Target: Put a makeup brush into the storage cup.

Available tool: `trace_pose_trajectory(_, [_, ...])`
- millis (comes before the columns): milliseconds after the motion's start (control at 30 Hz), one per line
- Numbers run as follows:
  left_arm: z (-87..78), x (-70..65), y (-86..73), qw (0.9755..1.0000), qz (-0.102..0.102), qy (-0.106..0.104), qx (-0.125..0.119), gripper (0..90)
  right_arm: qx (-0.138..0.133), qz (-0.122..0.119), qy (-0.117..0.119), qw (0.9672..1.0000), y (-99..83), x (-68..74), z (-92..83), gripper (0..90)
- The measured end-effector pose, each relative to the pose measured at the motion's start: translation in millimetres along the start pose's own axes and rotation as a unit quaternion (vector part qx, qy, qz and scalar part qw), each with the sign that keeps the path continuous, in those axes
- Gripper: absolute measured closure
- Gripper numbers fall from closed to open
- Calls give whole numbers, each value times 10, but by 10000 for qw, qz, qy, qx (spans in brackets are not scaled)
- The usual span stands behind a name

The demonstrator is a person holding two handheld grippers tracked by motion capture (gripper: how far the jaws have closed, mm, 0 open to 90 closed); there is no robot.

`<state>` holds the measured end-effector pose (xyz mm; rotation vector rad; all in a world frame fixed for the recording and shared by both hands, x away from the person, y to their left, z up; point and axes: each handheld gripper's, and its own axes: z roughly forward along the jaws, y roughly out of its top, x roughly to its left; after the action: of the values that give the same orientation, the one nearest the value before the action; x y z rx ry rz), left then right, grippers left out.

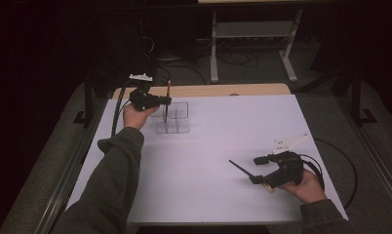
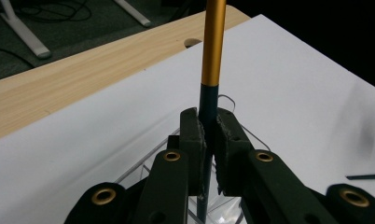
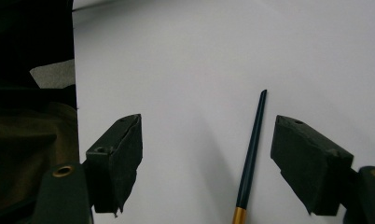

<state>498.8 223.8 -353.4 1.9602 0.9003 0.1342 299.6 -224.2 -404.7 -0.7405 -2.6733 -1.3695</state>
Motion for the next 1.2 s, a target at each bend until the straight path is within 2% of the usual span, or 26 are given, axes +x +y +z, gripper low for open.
trace_pose_trajectory(67, [13,-6,-17,10000,54,5,69,823,-10,-2,12,10000,-1,-3,1,240])
trace_pose_trajectory(667, [43,-15,-72,9997,56,75,247,820,6,-8,48,10000,-1,-2,4,239])
trace_pose_trajectory(833, [48,-27,-68,9994,136,91,305,817,-6,-5,44,10000,-1,0,-1,239])
trace_pose_trajectory(900, [47,-27,-66,9993,169,114,327,796,-22,-7,44,10000,-2,-3,-2,238])
trace_pose_trajectory(967, [44,-26,-67,9992,105,176,335,758,-17,-23,56,10000,-3,-8,-3,238])
trace_pose_trajectory(1200, [18,-40,-59,9992,124,184,327,754,-35,-10,51,10000,-3,-10,-8,238])
